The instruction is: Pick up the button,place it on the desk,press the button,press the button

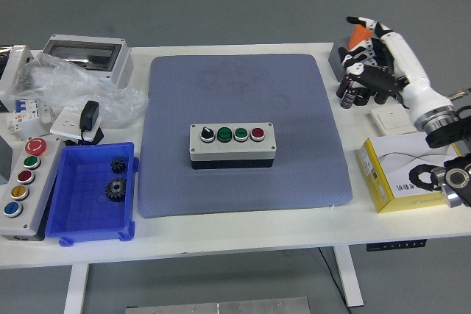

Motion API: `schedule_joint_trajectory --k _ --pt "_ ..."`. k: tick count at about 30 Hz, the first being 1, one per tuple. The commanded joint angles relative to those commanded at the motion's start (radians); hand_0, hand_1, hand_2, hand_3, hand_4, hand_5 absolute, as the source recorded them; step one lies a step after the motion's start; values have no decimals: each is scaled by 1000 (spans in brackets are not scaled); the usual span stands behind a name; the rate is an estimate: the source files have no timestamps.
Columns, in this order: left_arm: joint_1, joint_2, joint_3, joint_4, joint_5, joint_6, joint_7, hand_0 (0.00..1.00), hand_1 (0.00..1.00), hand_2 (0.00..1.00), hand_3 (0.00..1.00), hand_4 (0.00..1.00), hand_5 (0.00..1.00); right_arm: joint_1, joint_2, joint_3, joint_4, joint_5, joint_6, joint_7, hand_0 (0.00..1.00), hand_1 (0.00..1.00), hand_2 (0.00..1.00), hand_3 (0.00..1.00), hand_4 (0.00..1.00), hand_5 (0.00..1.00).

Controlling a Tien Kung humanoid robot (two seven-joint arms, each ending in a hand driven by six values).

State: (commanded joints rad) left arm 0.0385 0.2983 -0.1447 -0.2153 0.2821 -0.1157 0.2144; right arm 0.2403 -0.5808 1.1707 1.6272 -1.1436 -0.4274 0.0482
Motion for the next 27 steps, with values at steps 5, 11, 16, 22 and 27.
schedule_joint_trajectory --k 5,11,16,22,27 --pt "6 -1 -5 0 -3 5 4 654 690 635 640 750 387 -77 11 168 -69 143 -36 152 552 594 646 691 719 375" --pt "14 1 5 2 -19 8 9 655 691 640 643 751 388 -96 22 308 -81 244 -31 276 646 663 716 691 860 562" --pt "12 3 0 1 -16 5 9 659 692 649 646 749 393 -104 23 337 -77 240 -30 287 705 689 737 709 889 608" --pt "14 0 6 2 -20 0 13 661 695 659 649 747 396 -138 19 369 -62 220 -7 284 711 694 742 713 901 625" --pt "8 8 3 2 -17 -2 16 664 700 675 652 747 399 -167 27 391 -65 222 12 287 720 700 748 712 902 628"
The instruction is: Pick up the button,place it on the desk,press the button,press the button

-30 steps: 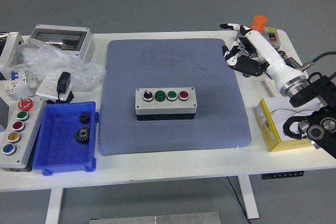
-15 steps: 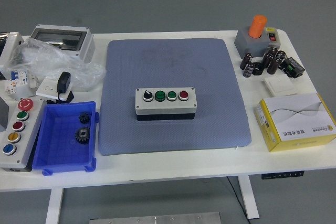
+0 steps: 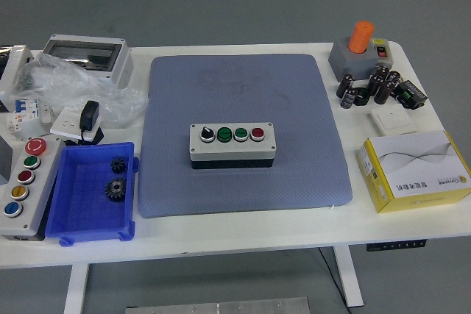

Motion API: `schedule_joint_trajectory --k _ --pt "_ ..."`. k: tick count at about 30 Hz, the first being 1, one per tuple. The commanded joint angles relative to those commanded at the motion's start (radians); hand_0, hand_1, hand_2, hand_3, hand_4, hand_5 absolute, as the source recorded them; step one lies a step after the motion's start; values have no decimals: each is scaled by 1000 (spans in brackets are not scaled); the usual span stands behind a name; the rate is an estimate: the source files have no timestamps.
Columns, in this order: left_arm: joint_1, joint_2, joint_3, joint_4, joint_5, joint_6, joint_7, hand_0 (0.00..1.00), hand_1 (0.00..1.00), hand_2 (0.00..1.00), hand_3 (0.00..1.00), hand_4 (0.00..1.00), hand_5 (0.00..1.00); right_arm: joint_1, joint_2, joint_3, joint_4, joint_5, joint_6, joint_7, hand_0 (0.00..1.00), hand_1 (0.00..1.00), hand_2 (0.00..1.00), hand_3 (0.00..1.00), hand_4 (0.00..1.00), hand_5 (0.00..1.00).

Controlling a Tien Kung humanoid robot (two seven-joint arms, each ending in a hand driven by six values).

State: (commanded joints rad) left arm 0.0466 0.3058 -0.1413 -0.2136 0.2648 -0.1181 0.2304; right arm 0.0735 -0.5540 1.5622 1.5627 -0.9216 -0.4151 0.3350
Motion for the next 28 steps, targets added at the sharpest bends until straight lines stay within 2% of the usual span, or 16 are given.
schedule_joint_trajectory --k 7,21,22,28 --pt "-14 10 -9 -3 14 2 3 665 703 685 653 749 402 9 6 -10 -5 0 3 -2 728 699 749 714 905 633" --pt "-31 12 -39 -6 46 -2 13 669 702 686 657 750 407 43 15 -38 -9 6 2 3 727 702 753 717 913 639" --pt "-30 13 -34 -5 39 0 12 669 613 595 660 747 411 49 17 -44 -10 7 3 4 722 699 752 718 915 643" --pt "-32 5 -18 -5 23 5 11 669 613 595 660 747 411 84 22 -86 -21 64 31 21 722 699 752 718 915 643"
